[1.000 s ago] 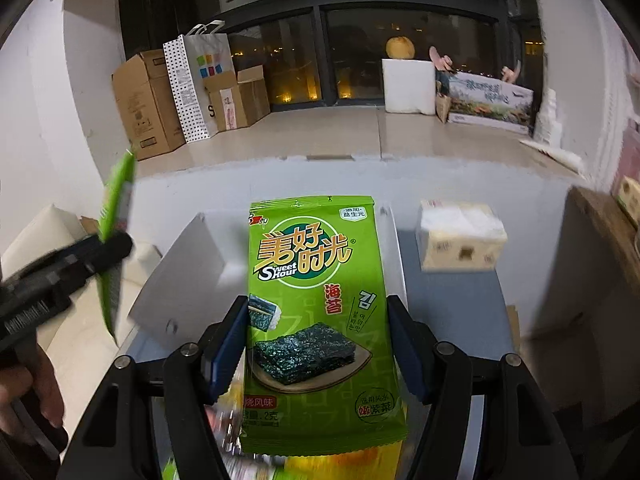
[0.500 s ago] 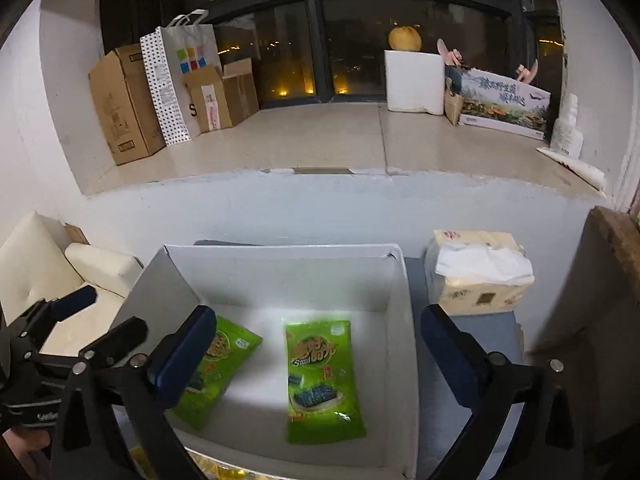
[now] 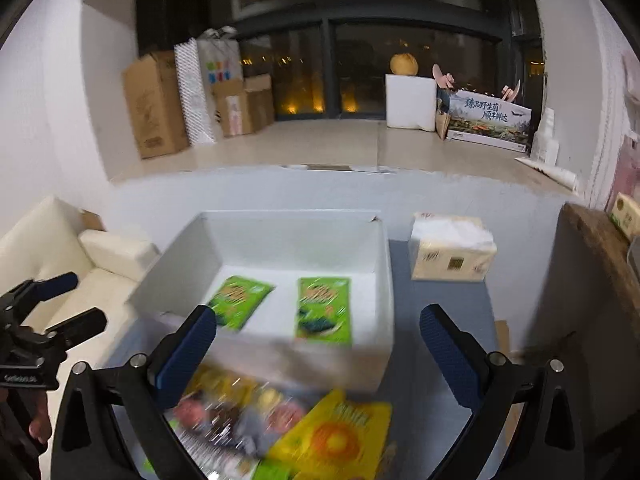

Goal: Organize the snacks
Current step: 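Grasp the long green striped snack bags with the right tool and lift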

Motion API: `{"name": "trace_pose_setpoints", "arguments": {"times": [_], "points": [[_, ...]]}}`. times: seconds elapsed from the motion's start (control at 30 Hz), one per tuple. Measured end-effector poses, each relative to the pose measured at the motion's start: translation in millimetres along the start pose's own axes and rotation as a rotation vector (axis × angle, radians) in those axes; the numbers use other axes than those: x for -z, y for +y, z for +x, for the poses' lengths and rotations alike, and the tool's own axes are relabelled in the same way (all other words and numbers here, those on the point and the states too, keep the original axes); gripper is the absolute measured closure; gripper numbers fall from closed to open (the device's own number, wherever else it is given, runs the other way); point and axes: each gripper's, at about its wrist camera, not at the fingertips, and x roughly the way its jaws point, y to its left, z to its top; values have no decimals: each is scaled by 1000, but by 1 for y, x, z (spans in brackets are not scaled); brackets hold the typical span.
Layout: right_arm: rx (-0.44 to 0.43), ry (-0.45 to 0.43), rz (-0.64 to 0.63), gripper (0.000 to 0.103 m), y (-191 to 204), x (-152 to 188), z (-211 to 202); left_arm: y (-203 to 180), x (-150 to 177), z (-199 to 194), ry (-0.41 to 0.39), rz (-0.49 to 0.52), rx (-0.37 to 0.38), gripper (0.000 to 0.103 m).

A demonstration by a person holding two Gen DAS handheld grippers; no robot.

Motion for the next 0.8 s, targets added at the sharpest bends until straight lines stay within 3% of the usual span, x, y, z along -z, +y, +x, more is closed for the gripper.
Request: {"name": "trace_pose_setpoints", "arguments": {"times": [0.07,0.17,0.33,0.6,0.8], "points": [[3,10,-40,0,13,25,-13,-1,20,-14,11,-6,10,0],[-82,49,-65,0,26,61,-21,0,53,-35,28,-38,52,0],[-179,122,-207,0,51,108,-19,-4,90,-63,47,-24,43,0],[-224,229,-393,0,87,132,34,-9,121,-77,74,-30,48,0],[-287,313,-504,0,96,124,84,-18,139,-85,94,15,79,0]]}}
